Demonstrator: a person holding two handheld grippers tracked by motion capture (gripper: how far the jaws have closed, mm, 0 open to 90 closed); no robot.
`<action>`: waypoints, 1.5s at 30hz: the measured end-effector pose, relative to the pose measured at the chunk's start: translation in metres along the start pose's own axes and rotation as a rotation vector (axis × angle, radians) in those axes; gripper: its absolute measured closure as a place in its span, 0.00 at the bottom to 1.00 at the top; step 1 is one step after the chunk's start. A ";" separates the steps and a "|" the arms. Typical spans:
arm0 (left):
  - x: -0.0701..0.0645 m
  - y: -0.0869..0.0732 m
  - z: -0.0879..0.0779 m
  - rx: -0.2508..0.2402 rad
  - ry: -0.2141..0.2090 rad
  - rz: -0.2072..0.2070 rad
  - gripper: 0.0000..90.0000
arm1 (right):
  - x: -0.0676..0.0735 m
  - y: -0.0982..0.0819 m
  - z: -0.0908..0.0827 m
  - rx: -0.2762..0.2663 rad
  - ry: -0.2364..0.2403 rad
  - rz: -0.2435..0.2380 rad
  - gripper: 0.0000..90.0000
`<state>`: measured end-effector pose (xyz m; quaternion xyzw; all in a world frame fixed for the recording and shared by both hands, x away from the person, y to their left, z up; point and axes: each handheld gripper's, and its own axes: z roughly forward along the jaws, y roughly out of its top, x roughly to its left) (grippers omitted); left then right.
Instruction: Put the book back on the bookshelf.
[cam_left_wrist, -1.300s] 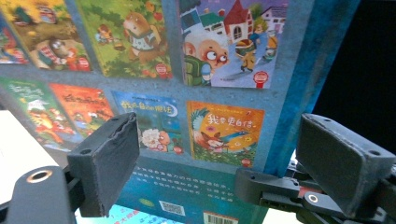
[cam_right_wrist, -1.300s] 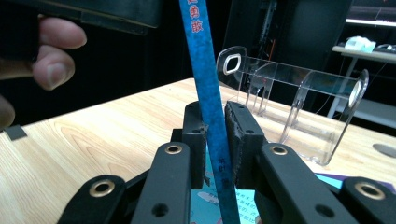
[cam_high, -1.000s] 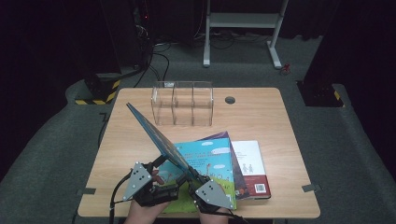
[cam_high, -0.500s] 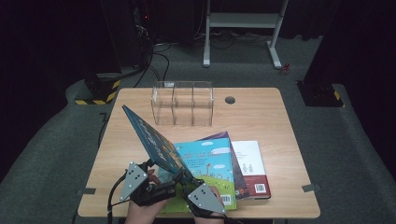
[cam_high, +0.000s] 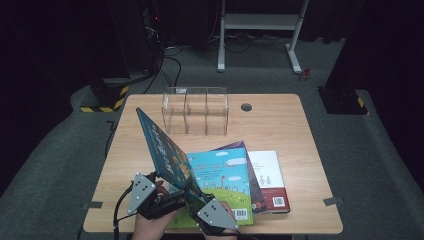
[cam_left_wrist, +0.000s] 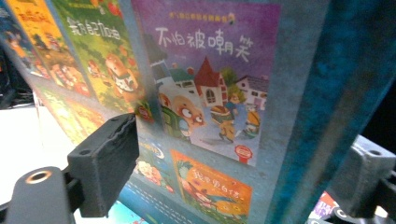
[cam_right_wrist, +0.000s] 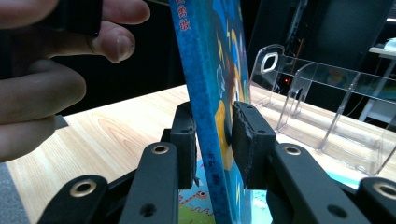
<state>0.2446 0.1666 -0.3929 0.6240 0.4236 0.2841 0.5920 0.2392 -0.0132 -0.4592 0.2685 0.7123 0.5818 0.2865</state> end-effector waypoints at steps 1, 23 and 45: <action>0.000 0.000 0.000 -0.002 0.000 -0.002 0.17 | 0.000 0.000 0.000 0.001 0.006 0.006 0.78; 0.011 0.000 -0.002 -0.005 0.037 0.029 0.36 | 0.002 -0.002 0.001 0.021 0.107 0.036 0.72; 0.018 0.000 -0.006 -0.015 0.047 0.057 0.52 | -0.082 -0.012 -0.044 0.072 -0.102 0.053 0.63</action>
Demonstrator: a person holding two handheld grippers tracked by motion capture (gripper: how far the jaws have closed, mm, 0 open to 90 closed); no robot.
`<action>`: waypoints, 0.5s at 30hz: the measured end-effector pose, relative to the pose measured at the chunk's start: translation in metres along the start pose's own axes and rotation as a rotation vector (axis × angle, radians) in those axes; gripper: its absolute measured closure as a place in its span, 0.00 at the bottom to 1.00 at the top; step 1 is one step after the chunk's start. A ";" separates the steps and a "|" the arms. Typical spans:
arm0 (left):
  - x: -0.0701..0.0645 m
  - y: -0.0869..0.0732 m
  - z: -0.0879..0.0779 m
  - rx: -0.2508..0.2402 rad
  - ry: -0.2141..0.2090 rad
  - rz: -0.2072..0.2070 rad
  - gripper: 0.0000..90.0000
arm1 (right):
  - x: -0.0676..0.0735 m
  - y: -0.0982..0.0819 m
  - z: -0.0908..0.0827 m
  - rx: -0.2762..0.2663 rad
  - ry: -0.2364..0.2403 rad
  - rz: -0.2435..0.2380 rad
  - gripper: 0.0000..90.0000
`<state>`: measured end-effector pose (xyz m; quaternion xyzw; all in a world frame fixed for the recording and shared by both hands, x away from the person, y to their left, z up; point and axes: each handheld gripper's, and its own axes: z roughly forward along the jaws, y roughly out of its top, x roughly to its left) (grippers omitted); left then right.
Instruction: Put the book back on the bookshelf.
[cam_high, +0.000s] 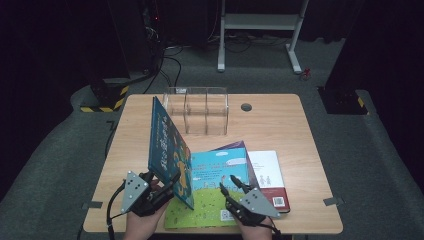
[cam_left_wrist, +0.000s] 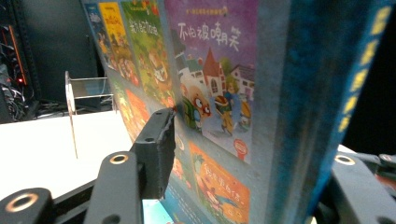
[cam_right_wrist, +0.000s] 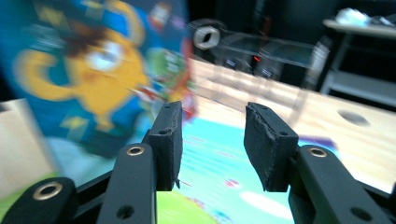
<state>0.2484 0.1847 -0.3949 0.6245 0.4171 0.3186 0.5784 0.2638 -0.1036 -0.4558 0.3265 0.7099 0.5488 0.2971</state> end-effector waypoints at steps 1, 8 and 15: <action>0.001 0.000 0.000 -0.001 0.000 0.005 0.54 | -0.010 -0.004 0.000 0.017 -0.017 0.008 0.63; 0.007 0.000 -0.002 -0.011 0.012 0.017 0.61 | -0.050 -0.023 -0.002 0.082 -0.115 0.088 0.61; 0.013 0.000 -0.004 -0.011 0.021 0.026 0.67 | -0.059 -0.025 -0.004 0.093 -0.154 0.079 0.60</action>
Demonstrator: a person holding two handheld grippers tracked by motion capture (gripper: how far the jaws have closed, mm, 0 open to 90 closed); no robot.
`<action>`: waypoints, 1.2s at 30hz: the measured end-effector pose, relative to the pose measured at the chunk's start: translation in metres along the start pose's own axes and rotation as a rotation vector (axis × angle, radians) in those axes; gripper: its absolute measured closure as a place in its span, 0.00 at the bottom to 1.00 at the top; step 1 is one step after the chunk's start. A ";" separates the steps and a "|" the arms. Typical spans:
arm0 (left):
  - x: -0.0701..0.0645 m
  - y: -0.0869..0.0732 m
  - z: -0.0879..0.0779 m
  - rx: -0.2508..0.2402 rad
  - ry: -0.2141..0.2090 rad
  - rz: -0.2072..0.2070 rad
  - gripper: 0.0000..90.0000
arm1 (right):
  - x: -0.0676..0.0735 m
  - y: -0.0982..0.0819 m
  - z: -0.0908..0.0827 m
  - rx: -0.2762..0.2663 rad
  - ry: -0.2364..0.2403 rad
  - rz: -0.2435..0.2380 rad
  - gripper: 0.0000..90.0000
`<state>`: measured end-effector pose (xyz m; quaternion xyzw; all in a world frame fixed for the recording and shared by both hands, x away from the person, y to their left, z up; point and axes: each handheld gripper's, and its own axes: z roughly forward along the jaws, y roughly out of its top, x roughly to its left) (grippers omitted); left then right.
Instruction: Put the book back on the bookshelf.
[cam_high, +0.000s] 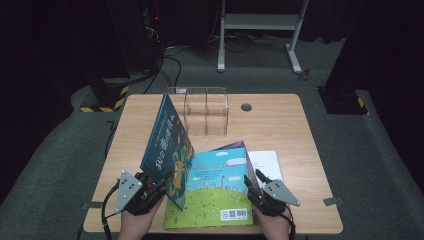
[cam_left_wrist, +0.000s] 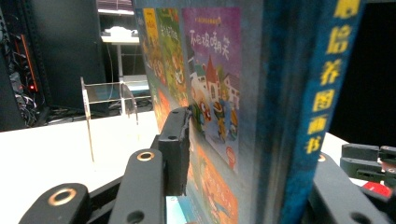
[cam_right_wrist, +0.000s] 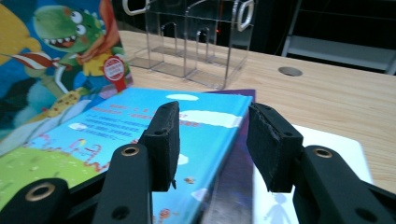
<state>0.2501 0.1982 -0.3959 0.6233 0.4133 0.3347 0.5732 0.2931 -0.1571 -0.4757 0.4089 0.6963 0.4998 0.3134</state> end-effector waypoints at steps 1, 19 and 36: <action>0.001 0.000 0.000 -0.002 0.004 0.001 0.67 | -0.001 0.000 0.000 0.000 -0.004 0.002 0.60; 0.016 0.003 -0.004 -0.009 0.025 0.063 0.78 | -0.012 -0.004 -0.001 -0.003 -0.029 0.050 0.61; 0.039 0.008 -0.007 0.022 0.038 0.071 0.85 | -0.011 -0.005 0.000 0.003 -0.020 0.057 0.61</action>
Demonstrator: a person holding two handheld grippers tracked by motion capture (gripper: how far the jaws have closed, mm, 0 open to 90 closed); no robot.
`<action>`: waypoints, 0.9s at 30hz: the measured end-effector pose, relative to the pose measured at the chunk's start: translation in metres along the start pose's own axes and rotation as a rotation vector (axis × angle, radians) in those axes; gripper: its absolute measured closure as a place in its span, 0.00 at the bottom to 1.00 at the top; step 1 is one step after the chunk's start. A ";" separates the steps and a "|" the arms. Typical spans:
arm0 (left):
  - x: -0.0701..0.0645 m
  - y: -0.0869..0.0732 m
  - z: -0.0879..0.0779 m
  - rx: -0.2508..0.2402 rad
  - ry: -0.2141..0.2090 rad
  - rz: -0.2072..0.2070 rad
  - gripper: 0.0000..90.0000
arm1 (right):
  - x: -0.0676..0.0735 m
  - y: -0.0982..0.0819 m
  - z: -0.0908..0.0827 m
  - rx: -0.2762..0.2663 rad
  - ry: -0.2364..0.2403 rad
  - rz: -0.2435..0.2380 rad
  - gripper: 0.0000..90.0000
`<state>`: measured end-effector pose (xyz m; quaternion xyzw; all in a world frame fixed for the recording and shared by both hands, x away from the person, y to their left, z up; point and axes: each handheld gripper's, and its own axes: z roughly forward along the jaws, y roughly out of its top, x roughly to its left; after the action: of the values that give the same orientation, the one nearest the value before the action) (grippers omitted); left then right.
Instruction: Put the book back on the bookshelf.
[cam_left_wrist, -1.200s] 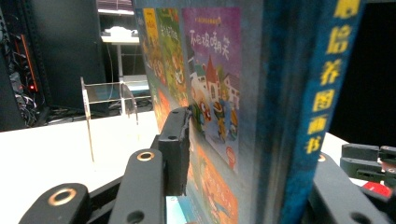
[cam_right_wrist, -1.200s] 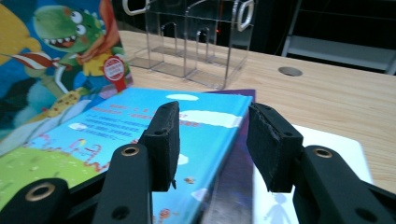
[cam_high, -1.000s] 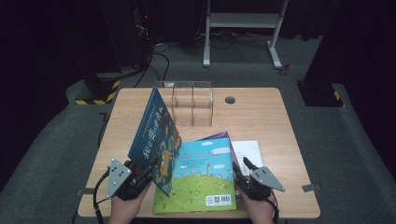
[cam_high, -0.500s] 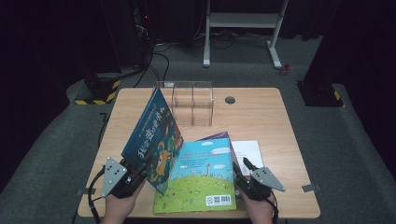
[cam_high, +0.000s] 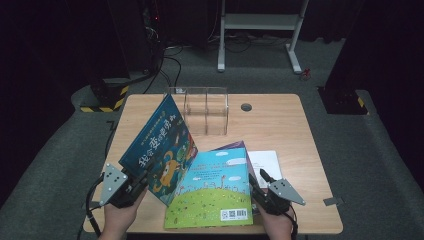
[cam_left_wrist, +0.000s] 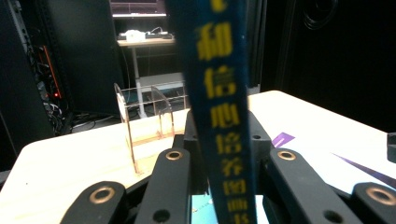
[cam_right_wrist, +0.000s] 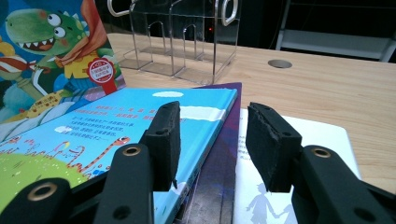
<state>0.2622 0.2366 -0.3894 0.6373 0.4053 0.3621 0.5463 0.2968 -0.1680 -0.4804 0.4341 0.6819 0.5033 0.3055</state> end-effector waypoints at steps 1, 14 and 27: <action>0.001 0.000 0.000 0.002 0.000 -0.001 0.85 | 0.000 0.000 0.000 0.001 0.001 0.001 0.61; 0.014 -0.001 -0.002 0.001 -0.057 0.019 0.85 | -0.001 -0.001 0.001 0.000 0.004 0.006 0.61; 0.028 0.003 -0.006 0.002 -0.054 0.012 0.84 | -0.001 -0.002 0.001 0.006 0.006 0.007 0.61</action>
<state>0.2681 0.2644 -0.3852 0.6500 0.3869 0.3474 0.5542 0.2977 -0.1681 -0.4823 0.4359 0.6826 0.5036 0.3007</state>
